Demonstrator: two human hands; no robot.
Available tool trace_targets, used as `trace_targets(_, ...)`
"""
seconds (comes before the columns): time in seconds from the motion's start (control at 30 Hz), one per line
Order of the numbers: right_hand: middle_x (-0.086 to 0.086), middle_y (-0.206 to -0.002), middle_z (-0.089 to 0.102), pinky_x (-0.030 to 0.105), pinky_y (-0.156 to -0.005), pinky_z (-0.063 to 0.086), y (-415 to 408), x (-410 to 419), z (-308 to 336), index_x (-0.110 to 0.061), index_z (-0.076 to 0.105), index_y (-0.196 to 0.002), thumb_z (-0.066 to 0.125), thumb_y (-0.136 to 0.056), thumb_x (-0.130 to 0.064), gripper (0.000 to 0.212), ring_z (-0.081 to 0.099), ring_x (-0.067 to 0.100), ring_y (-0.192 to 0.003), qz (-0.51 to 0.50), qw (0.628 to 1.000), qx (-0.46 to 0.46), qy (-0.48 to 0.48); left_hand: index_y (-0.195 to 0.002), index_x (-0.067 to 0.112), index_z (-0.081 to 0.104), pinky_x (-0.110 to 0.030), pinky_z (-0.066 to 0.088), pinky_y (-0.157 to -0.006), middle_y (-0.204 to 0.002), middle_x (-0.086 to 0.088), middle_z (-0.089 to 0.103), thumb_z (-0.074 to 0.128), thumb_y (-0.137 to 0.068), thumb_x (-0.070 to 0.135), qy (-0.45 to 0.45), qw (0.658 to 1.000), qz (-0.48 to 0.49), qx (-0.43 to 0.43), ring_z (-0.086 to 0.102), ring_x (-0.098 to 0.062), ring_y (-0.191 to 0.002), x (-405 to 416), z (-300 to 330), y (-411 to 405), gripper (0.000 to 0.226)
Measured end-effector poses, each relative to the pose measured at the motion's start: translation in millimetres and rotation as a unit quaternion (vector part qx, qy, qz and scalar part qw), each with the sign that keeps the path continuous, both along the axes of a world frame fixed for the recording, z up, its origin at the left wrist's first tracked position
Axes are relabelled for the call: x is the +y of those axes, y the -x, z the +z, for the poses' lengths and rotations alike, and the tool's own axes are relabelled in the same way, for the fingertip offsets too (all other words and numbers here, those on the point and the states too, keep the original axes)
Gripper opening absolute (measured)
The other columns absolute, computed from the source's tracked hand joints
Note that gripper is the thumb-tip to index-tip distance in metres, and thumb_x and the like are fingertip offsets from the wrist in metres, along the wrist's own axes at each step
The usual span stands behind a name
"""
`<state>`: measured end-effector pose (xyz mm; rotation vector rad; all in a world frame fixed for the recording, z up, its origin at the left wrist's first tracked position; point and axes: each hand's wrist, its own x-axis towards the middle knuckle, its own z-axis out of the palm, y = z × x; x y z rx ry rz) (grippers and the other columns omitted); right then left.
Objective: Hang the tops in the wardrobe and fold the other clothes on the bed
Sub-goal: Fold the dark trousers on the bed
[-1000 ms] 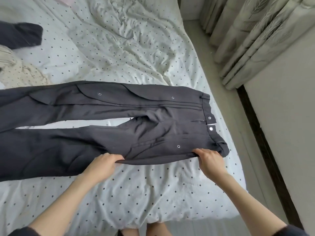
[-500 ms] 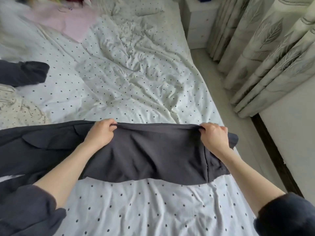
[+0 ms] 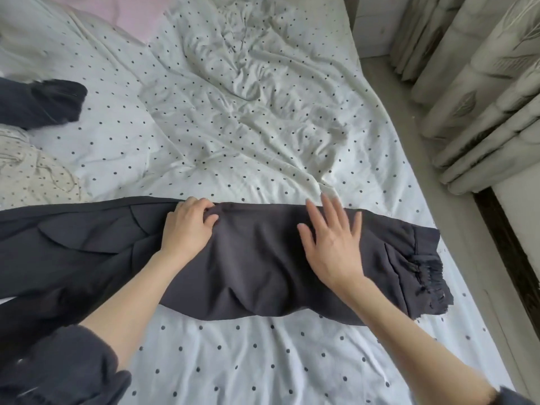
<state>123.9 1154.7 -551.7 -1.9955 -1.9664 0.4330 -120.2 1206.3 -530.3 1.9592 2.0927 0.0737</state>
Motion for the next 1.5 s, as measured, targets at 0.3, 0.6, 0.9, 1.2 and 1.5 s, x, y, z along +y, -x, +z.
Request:
trace_targets(0.3,-0.002,-0.159,-0.007,0.062,-0.107,-0.012,68,-50,-34,-0.034,-0.001,-0.15,0.022,-0.098,-0.049,0.059,-0.009,0.022,-0.145,0.139,0.971,-0.147,0.127,-0.119,0.015,0.059,-0.039,0.034,-0.086,-0.112,-0.008,0.055,0.063,-0.077,-0.003,-0.032,0.992,0.081,0.092,0.049,-0.03,-0.104,-90,34,99,0.045)
trace_targets(0.6,0.0,-0.15,0.026,0.058,-0.112,0.007,186,-72,27,-0.023,0.028,-0.144,0.033,-0.098,-0.038,0.049,0.011,0.018,-0.143,0.099,0.99,-0.044,0.089,-0.112,0.015,0.059,-0.034,0.04,-0.078,-0.104,-0.003,0.058,0.063,-0.084,0.012,-0.014,0.99,0.121,0.074,0.056,-0.025,-0.097,-156,58,191,0.028)
trace_targets(0.9,0.003,-0.159,-0.006,0.055,-0.114,0.004,295,-79,59,-0.028,0.006,-0.151,0.034,-0.1,-0.034,0.059,-0.009,0.023,-0.146,0.145,0.984,-0.082,0.069,-0.109,0.016,0.06,-0.035,0.044,-0.076,-0.101,-0.002,0.06,0.049,-0.093,0.014,-0.045,0.992,0.075,0.088,0.058,-0.024,-0.092,-151,76,280,0.019)
trace_targets(1.2,0.008,-0.158,0.01,0.041,-0.112,0.028,367,-31,60,-0.016,0.025,-0.148,0.038,-0.099,-0.021,0.05,0.006,0.023,-0.146,0.111,0.993,-0.037,0.032,-0.119,0.017,0.051,-0.031,0.037,-0.068,-0.11,-0.005,0.063,0.04,-0.097,0.02,-0.014,0.994,0.092,-0.061,0.058,-0.027,-0.098,-81,79,337,0.024)
trace_targets(1.5,0.001,-0.159,-0.007,0.049,-0.116,0.008,414,-5,38,-0.028,0.012,-0.15,0.035,-0.099,-0.035,0.056,-0.007,0.022,-0.146,0.178,0.98,-0.07,0.061,-0.099,0.019,0.06,-0.027,0.045,-0.079,-0.096,-0.003,0.062,0.063,-0.087,0.016,0.12,0.962,0.1,-0.223,0.061,-0.02,-0.091,-11,57,388,0.012)
